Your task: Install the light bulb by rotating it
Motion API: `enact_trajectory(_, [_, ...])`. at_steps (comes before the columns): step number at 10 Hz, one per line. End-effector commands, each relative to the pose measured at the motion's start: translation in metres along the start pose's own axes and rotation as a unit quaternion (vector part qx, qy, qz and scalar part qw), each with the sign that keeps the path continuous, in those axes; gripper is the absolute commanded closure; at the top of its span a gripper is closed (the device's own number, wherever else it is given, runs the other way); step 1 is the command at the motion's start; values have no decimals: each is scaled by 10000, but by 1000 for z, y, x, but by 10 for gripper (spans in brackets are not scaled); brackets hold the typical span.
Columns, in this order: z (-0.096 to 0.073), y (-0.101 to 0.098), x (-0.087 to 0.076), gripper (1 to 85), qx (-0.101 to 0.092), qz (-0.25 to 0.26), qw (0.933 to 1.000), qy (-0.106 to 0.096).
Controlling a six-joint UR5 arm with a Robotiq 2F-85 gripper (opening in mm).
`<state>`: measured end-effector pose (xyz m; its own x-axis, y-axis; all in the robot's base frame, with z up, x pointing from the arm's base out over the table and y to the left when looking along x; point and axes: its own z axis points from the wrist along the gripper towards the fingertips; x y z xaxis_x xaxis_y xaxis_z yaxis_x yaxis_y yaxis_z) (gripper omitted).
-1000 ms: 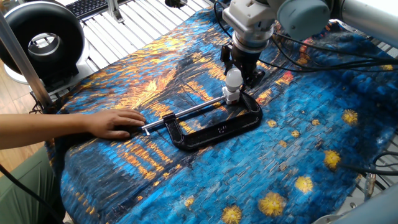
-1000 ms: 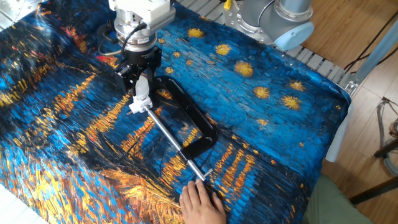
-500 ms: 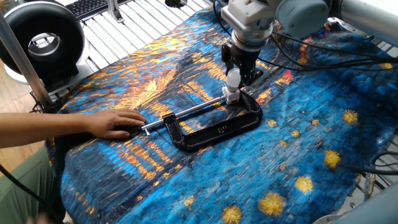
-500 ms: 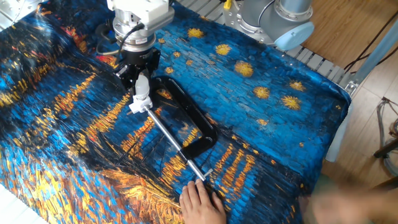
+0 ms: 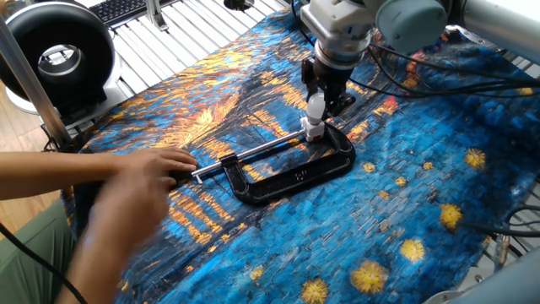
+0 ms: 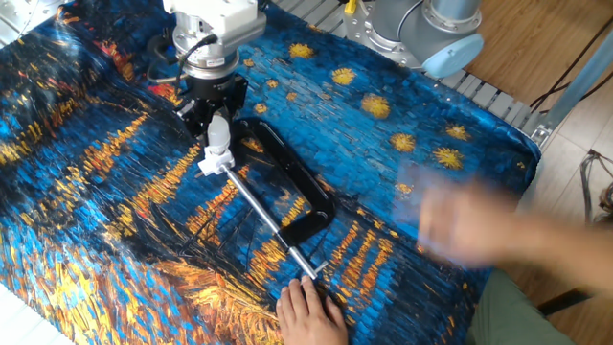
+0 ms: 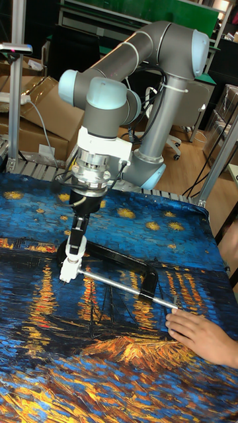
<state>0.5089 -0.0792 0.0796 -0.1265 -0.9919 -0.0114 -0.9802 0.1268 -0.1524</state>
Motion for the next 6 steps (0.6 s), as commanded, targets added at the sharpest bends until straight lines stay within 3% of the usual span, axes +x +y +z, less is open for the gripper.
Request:
enact_trajectory(1, [-1, -3, 3, 510, 71, 329, 9994, 25])
enact_trajectory(6, [1, -1, 2, 590, 60, 1018, 9948, 64])
